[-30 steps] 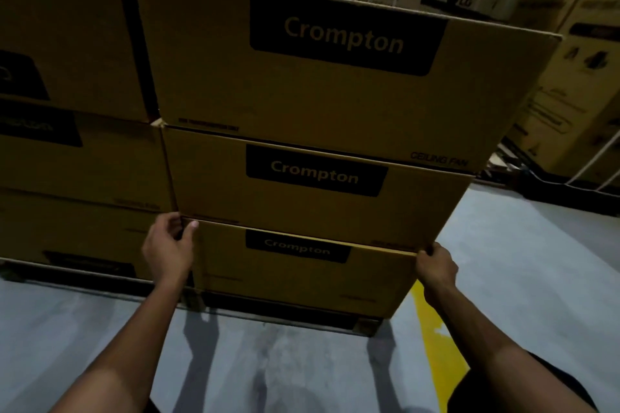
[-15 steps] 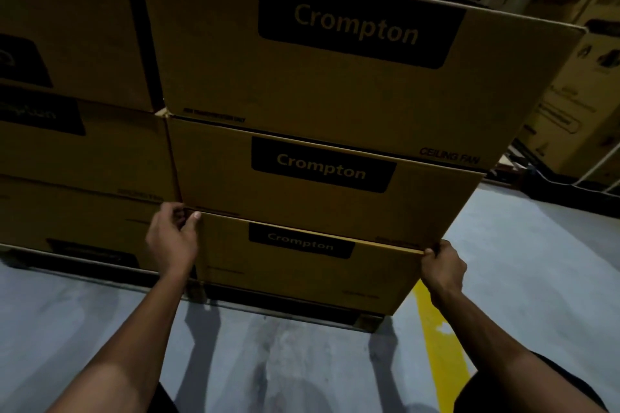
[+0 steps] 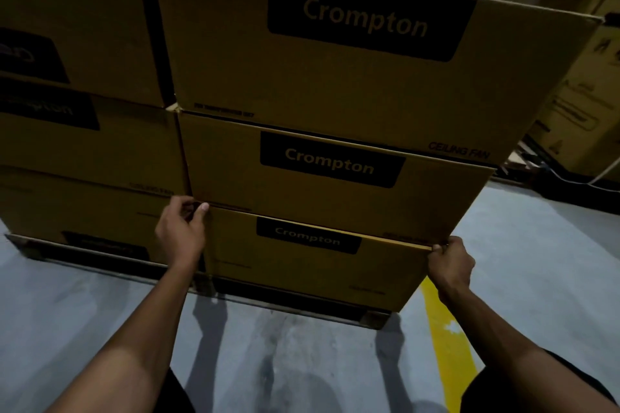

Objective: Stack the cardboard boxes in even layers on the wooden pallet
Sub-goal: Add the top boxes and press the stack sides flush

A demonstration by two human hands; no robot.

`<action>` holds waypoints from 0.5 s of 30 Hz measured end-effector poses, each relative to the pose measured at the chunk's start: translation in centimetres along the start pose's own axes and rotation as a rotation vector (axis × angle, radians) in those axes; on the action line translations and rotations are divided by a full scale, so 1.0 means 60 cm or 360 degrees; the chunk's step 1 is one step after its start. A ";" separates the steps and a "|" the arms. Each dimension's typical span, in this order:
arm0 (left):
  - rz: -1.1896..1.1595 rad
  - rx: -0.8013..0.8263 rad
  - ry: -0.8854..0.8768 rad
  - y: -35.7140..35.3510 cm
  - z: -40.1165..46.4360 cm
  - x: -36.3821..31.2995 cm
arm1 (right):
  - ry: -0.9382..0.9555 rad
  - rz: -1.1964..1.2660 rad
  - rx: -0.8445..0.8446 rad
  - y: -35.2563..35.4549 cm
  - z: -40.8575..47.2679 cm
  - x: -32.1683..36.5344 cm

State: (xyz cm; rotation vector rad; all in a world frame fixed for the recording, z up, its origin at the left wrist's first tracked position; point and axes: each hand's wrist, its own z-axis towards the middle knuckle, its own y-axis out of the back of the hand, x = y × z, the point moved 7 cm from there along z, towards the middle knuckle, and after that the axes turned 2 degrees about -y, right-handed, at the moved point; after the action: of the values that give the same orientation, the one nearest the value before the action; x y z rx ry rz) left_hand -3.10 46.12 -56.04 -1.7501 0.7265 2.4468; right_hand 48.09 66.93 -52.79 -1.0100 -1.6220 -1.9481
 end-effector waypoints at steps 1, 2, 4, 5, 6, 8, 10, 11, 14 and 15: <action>0.0010 -0.0007 -0.0012 0.001 0.000 0.000 | -0.0003 -0.0002 0.0005 -0.001 0.001 0.000; 0.0019 -0.0012 -0.0019 0.002 0.001 -0.002 | -0.0005 -0.0004 0.0011 -0.002 0.002 -0.001; 0.0025 -0.0015 -0.0016 0.003 0.001 -0.004 | -0.0002 0.0002 0.0026 -0.003 0.004 0.000; 0.0022 -0.0015 -0.0016 0.002 0.000 -0.005 | 0.0006 0.0003 0.0033 -0.003 0.005 0.001; 0.0024 -0.0017 -0.0015 0.002 -0.001 -0.005 | 0.0017 -0.0005 0.0040 -0.003 0.006 0.002; 0.0032 -0.0024 -0.0009 0.000 -0.003 -0.006 | 0.0043 -0.0018 0.0057 -0.003 0.006 0.002; 0.0030 -0.0033 -0.0001 0.000 -0.005 -0.008 | 0.0076 -0.0033 0.0080 -0.002 0.005 0.003; 0.0027 -0.0035 0.0005 -0.001 -0.006 -0.009 | 0.0092 -0.0037 0.0089 -0.002 0.004 0.002; 0.0034 -0.0048 0.0002 -0.001 -0.007 -0.011 | 0.0142 -0.0058 0.0116 -0.003 0.005 0.001; 0.0039 -0.0050 0.0003 0.000 -0.008 -0.011 | 0.0149 -0.0066 0.0122 -0.003 0.005 0.000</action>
State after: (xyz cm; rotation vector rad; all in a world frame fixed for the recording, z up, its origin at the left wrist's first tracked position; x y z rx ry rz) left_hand -2.45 46.08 -55.57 -1.7650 0.7175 2.4860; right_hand 48.02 67.27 -52.90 -0.8493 -1.6642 -1.9141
